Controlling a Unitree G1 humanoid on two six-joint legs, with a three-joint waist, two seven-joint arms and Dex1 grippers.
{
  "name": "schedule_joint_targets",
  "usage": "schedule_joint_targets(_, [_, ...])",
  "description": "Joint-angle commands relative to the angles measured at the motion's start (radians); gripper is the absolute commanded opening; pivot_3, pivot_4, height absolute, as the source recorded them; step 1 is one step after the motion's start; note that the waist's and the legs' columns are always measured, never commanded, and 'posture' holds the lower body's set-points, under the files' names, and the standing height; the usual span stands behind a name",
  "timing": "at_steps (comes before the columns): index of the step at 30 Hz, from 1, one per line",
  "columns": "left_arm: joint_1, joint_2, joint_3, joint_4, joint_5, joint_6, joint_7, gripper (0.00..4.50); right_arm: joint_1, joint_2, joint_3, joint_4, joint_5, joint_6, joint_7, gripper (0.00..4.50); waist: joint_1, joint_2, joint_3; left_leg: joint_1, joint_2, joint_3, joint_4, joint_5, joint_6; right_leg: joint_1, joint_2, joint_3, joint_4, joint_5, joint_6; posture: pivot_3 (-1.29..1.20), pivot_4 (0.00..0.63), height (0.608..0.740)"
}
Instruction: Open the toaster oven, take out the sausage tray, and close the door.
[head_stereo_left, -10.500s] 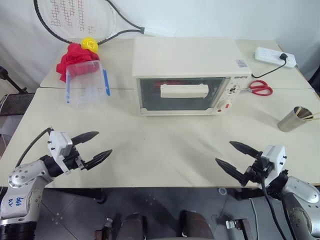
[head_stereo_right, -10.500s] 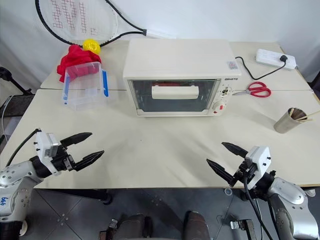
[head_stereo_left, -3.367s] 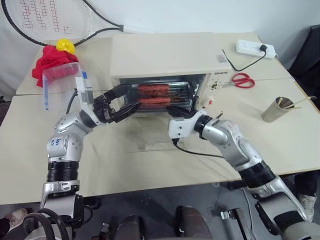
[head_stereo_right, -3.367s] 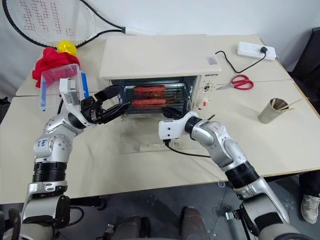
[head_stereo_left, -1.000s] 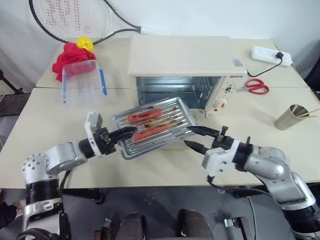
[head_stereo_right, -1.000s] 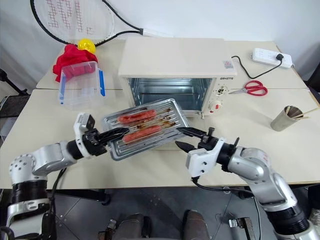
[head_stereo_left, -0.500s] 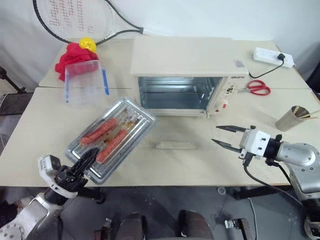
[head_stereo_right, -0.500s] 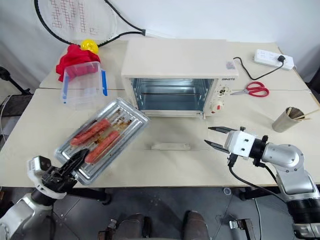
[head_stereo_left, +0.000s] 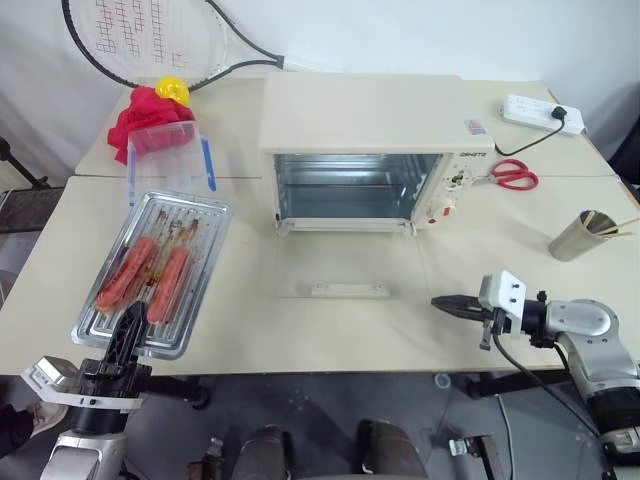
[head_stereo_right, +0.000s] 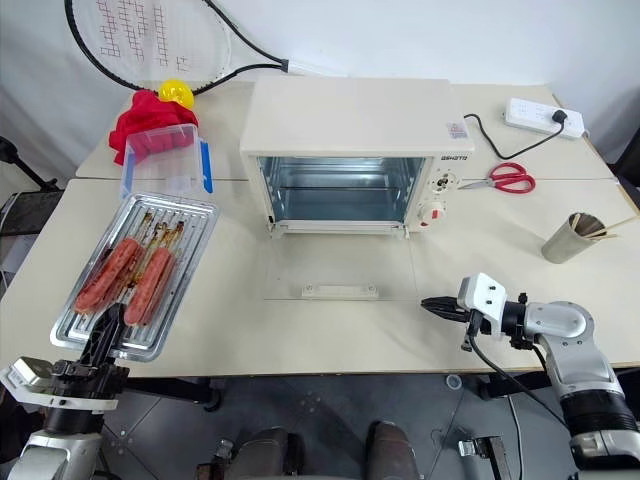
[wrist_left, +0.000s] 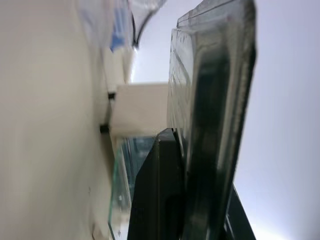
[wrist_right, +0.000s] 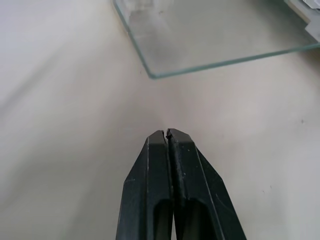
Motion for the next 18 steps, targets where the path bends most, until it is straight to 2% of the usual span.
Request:
schedule_joint_targets(1, [-0.047,-0.014,0.018,-0.044,-0.030,-0.044,0.042,0.00,-0.048,0.045,-0.043,-0.013,0.103,0.038,0.048,0.09,0.001,0.000,0.000,0.000,0.000,0.000,0.000,0.000,0.000,0.000,0.000,0.000,0.000,0.000,0.000,0.00,0.150,0.740])
schedule_joint_targets(5, [-0.085,-0.021,0.022,-0.037,-0.030,-0.037,0.064,0.00,-0.064,0.063,-0.095,-0.041,0.168,0.078,0.045,0.09,0.003,0.000,0.000,-0.001,0.000,-0.001,0.000,-0.001,0.001,0.000,0.000,-0.001,0.002,0.000,0.000,0.00,0.150,0.740])
schedule_joint_targets(8, [-0.076,-0.018,0.003,-0.040,-0.030,-0.011,0.058,0.00,-0.056,0.066,-0.138,-0.149,0.239,0.205,-0.012,0.09,0.002,0.000,0.000,-0.001,0.000,0.000,0.000,-0.002,0.002,0.001,0.000,-0.001,0.000,0.000,0.001,0.00,0.150,0.740])
schedule_joint_targets(13, [-0.105,0.014,0.033,-0.004,-0.030,0.021,0.053,0.00,-0.049,0.077,-0.201,-0.320,0.336,0.324,-0.083,0.09,0.002,0.000,0.000,-0.001,0.000,-0.001,0.000,-0.003,0.002,0.002,0.001,-0.001,0.000,0.000,0.001,0.00,0.150,0.740])
schedule_joint_targets(18, [-0.133,0.089,0.083,0.066,-0.030,0.103,0.020,0.00,-0.134,0.067,-0.272,-0.442,0.508,0.553,-0.221,0.09,0.003,0.000,0.000,-0.001,0.000,-0.001,0.001,-0.003,0.001,0.002,0.001,-0.001,0.000,0.000,0.001,0.00,0.150,0.740])
